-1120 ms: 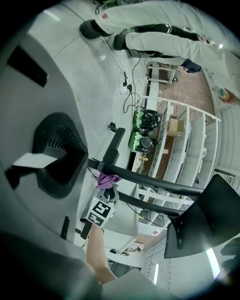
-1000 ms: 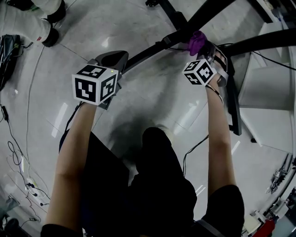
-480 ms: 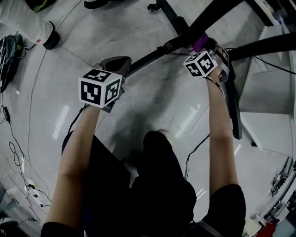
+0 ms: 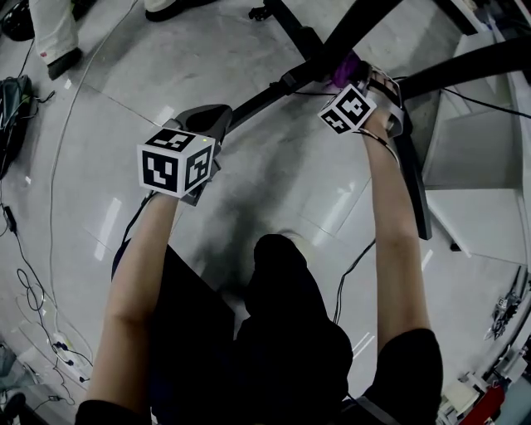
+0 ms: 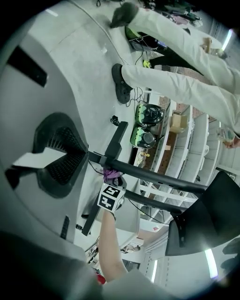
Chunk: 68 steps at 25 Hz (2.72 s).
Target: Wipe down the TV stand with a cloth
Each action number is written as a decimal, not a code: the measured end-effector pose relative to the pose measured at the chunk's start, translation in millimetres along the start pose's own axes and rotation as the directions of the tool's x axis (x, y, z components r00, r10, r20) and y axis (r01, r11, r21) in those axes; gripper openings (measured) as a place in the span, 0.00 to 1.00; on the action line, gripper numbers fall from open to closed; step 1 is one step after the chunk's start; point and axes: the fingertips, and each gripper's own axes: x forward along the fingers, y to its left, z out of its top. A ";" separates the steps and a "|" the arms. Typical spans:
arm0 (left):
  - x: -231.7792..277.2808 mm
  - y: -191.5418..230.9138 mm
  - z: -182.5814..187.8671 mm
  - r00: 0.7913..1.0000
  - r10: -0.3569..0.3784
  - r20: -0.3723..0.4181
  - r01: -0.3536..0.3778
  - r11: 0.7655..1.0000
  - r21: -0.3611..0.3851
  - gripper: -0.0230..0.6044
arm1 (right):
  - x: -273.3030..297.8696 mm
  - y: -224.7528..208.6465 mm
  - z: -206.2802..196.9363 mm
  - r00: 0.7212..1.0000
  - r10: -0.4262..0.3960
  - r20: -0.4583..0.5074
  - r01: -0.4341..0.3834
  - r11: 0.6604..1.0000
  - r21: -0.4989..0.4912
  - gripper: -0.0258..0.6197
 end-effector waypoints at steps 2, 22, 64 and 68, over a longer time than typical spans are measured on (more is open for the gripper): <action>4.3 -5.3 -0.6 1.000 -0.014 -0.005 0.014 1.000 0.004 0.05 | -1.1 0.9 -2.2 1.000 -0.001 -0.001 0.001 1.000 -0.009 0.14; 26.9 -35.0 -2.1 0.997 -0.073 -0.018 0.074 0.997 0.010 0.05 | -7.3 3.3 -70.0 0.993 -0.025 -0.118 0.022 0.999 -0.027 0.15; 58.3 -86.5 -5.3 0.983 -0.182 -0.039 0.182 0.983 0.014 0.05 | -47.7 4.4 -192.0 0.961 0.000 -0.275 0.005 1.000 0.016 0.14; 56.5 -83.3 -5.2 0.982 -0.184 -0.035 0.184 0.983 0.013 0.05 | -47.4 11.0 -192.4 0.958 0.012 -0.287 -0.039 0.995 -0.087 0.14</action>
